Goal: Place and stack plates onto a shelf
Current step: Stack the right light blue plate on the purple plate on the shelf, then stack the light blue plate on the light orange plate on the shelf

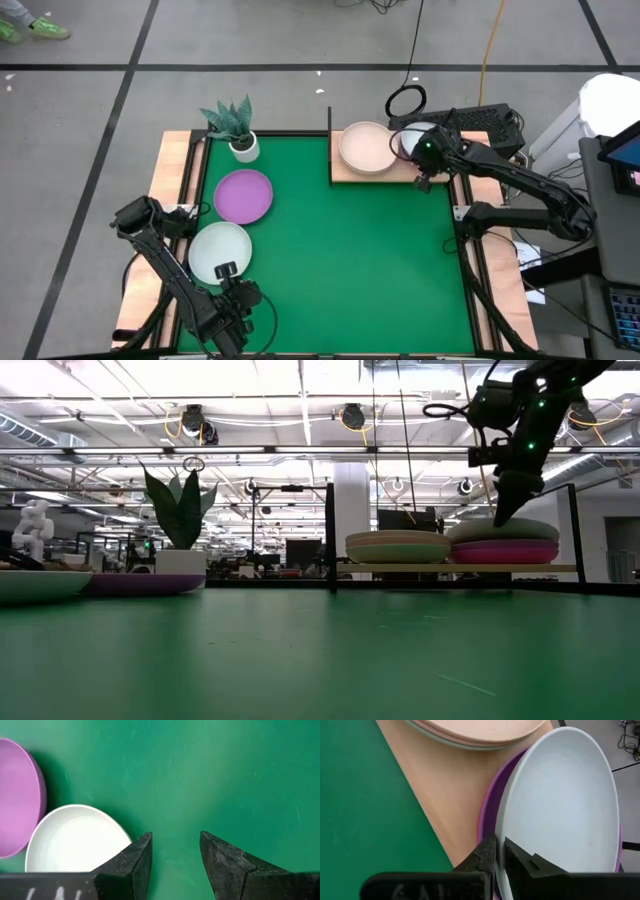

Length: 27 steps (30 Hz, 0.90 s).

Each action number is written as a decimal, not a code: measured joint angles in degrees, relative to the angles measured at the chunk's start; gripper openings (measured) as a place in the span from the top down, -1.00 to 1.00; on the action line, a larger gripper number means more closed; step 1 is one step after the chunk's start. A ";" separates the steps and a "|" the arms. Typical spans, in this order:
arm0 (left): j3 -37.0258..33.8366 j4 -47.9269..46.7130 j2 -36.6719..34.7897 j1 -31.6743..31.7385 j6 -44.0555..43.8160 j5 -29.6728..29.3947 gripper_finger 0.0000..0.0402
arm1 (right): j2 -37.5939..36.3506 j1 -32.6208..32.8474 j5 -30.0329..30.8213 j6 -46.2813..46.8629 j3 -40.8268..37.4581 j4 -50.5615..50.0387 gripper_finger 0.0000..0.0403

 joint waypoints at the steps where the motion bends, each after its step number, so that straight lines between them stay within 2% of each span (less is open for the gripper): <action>1: 0.00 -0.01 0.00 0.00 -0.34 0.33 0.15 | -0.23 0.35 -0.04 0.58 0.00 -0.06 0.92; 15: 0.00 -0.41 0.00 0.00 -4.87 2.06 0.15 | -10.15 7.27 0.14 5.10 0.00 -1.72 0.92; 19: 0.00 -0.41 0.00 0.02 -5.00 2.64 0.15 | -9.84 7.28 4.29 4.16 0.00 -1.64 0.91; 22: 0.00 -0.41 0.00 0.02 -5.57 2.64 0.15 | -8.62 7.28 6.21 3.72 0.00 -1.57 0.82; 27: 0.00 -0.42 0.00 0.02 -5.70 2.64 0.15 | -7.04 7.28 6.35 4.15 0.00 -0.64 0.47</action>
